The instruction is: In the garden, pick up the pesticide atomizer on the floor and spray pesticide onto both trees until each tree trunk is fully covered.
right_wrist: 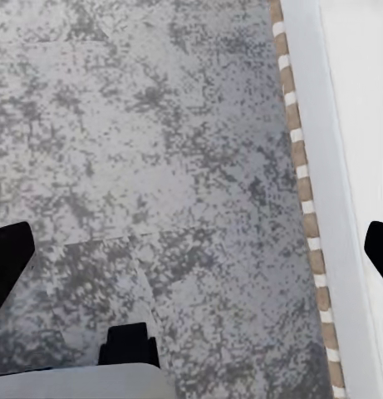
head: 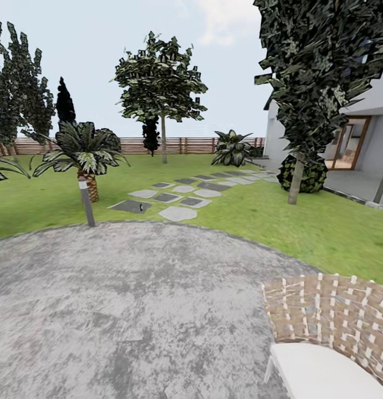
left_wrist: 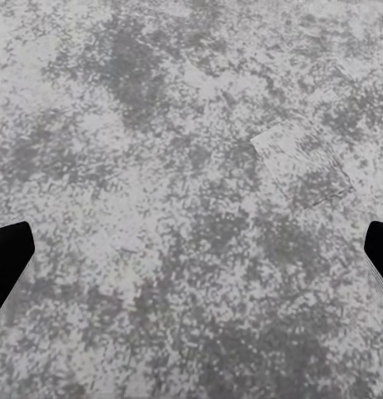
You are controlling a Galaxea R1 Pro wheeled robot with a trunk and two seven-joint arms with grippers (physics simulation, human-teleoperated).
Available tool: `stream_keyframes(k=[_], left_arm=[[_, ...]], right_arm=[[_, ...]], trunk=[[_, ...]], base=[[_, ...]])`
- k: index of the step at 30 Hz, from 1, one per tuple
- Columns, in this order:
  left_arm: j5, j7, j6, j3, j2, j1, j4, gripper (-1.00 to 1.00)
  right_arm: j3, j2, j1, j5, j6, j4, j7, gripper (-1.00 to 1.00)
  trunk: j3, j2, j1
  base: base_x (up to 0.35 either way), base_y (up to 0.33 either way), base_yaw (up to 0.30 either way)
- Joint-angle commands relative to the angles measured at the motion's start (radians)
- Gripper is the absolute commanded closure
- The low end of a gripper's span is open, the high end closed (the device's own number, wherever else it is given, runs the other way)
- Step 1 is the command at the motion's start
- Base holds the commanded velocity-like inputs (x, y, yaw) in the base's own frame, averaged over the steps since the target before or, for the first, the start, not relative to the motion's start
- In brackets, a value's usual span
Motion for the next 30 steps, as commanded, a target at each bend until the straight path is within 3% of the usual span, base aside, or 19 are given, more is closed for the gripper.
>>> stream_keyframes(k=[1,30], left_arm=[[0.002,0.0,-0.002,0.002,-0.001,-0.001,0.001,-1.0],[0.001,0.0,-0.002,0.004,0.001,-0.001,0.002,-1.0]], right_arm=[[0.0,0.0,-0.001,0.0,-0.003,0.001,-0.002,-1.0],[0.0,-0.001,-0.001,0.0,-0.003,0.0,-0.002,-1.0]], trunk=[[-0.001,0.0,0.001],[-0.001,0.0,0.001]], base=[[0.35,0.0,0.059],[0.35,0.0,0.079]])
